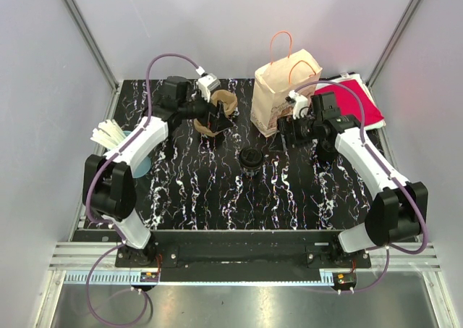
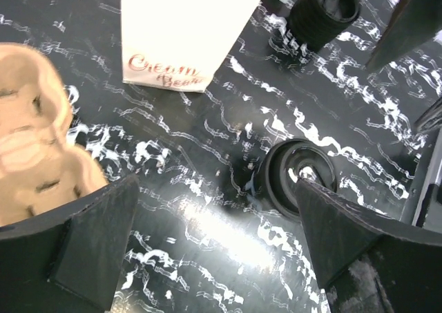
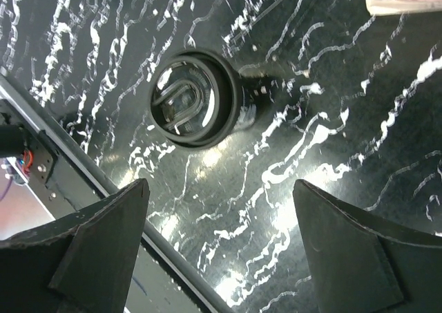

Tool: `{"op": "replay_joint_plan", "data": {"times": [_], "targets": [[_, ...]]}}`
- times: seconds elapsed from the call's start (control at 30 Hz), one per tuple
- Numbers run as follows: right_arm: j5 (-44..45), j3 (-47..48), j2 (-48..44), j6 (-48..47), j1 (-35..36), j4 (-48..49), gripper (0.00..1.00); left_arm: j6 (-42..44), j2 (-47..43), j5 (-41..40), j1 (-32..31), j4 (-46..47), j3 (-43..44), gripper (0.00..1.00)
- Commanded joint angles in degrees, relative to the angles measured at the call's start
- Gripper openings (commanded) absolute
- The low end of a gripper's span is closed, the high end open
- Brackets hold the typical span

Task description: Pack the takeout coffee

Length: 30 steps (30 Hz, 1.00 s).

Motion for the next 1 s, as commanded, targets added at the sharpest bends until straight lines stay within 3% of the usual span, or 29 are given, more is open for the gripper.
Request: {"op": "replay_joint_plan", "data": {"times": [0.0, 0.17, 0.47, 0.7, 0.97], "targets": [[-3.76, 0.39, 0.60, 1.91, -0.09, 4.14, 0.90, -3.09, -0.75, 2.96, -0.41, 9.35, -3.54, 0.99], [-5.00, 0.22, 4.73, 4.72, 0.53, 9.05, 0.89, -3.18, -2.16, 1.82, -0.41, 12.88, -10.23, 0.99], [-6.40, -3.65, 9.57, 11.31, 1.32, 18.99, 0.84, -3.18, 0.91, 4.54, -0.59, 12.26, -9.35, 0.99], [-4.56, -4.45, 10.19, 12.71, 5.36, 20.22, 0.83, -4.85, 1.27, 4.37, -2.17, 12.88, -9.26, 0.99], [-2.97, -6.91, 10.28, 13.16, 5.36, 21.54, 0.79, -1.78, 1.88, 4.63, -2.96, 10.95, -8.56, 0.99]]}}
